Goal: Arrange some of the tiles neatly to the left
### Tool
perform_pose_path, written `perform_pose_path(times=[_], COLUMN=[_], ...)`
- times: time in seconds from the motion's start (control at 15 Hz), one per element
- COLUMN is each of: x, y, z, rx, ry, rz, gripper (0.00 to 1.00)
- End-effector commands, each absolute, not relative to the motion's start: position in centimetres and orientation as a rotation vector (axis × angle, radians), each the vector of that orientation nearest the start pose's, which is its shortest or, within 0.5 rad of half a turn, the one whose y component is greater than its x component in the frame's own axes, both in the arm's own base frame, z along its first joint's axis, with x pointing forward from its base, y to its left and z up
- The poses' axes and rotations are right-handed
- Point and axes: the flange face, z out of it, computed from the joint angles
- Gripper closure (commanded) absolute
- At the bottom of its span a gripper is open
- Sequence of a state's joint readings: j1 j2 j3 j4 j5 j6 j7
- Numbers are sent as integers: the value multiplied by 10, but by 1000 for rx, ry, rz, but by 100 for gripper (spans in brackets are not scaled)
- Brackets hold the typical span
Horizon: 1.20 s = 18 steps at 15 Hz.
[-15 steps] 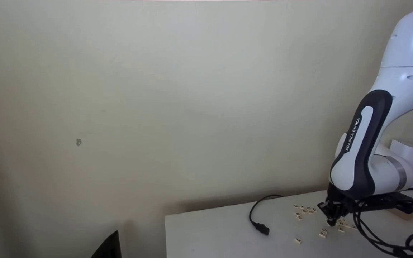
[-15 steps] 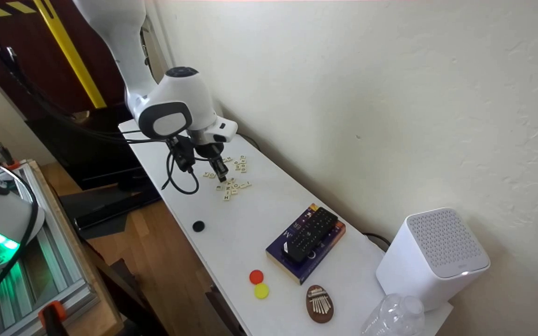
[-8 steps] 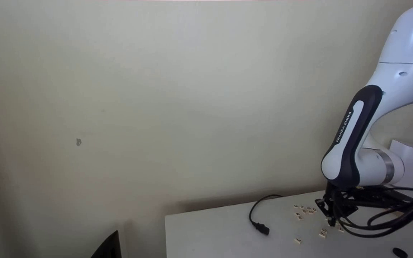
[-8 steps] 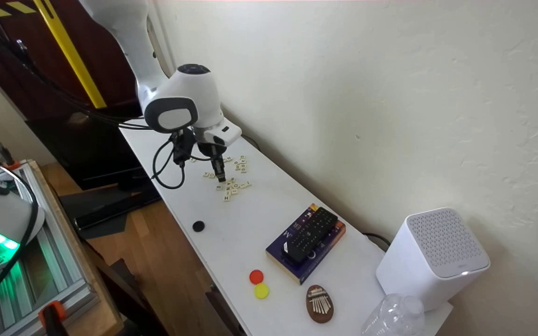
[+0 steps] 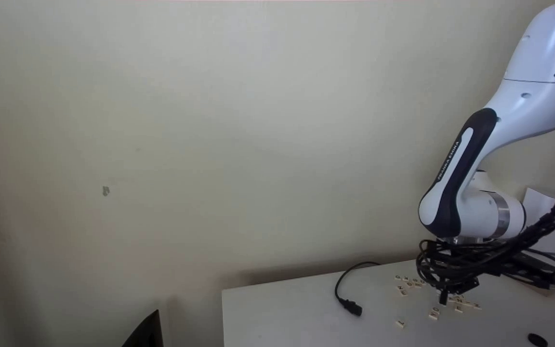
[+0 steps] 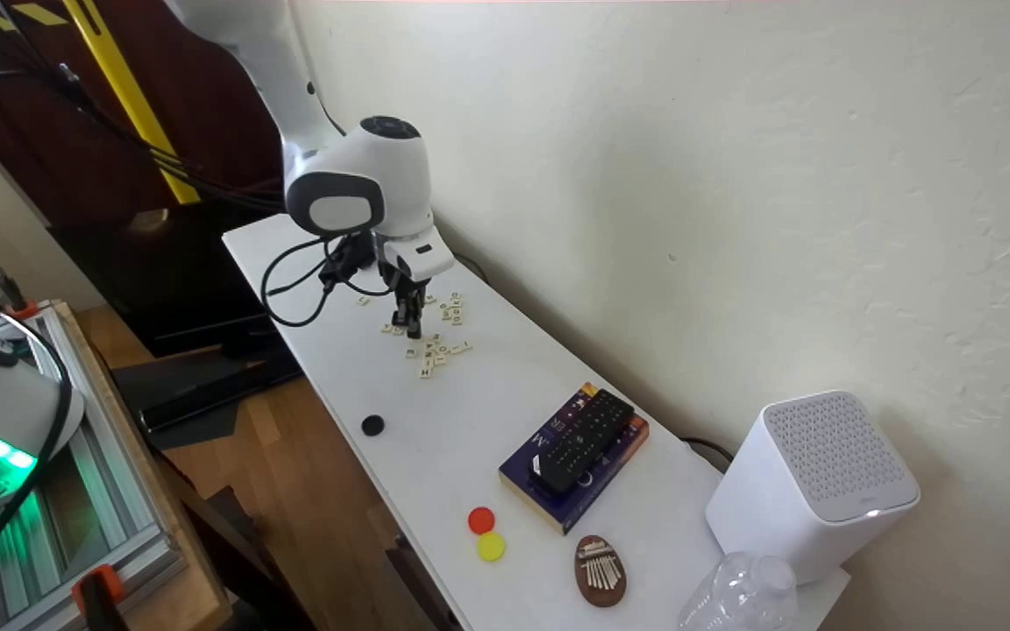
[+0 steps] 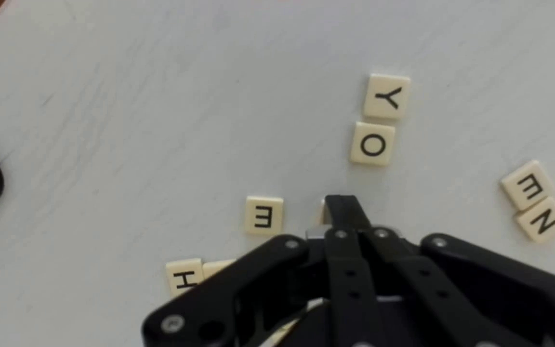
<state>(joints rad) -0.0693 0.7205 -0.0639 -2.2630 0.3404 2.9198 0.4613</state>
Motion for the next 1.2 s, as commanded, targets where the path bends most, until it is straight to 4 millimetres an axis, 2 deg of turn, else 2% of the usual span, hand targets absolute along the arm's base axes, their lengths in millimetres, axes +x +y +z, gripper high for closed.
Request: perform_pose_path(times=[0.0, 0.33, 0.6, 0.87, 1.13], x=[492, 495, 495, 490, 490], y=[-92, -96, -100, -111, -108], z=[35, 33, 38, 60, 66], rx=[-2645, -2413, -2318, -2377, -2587], ry=[1627, 1900, 1990, 1937, 1682], rz=[176, 290, 291, 132, 5], gripper=[100, 100, 100, 100, 100])
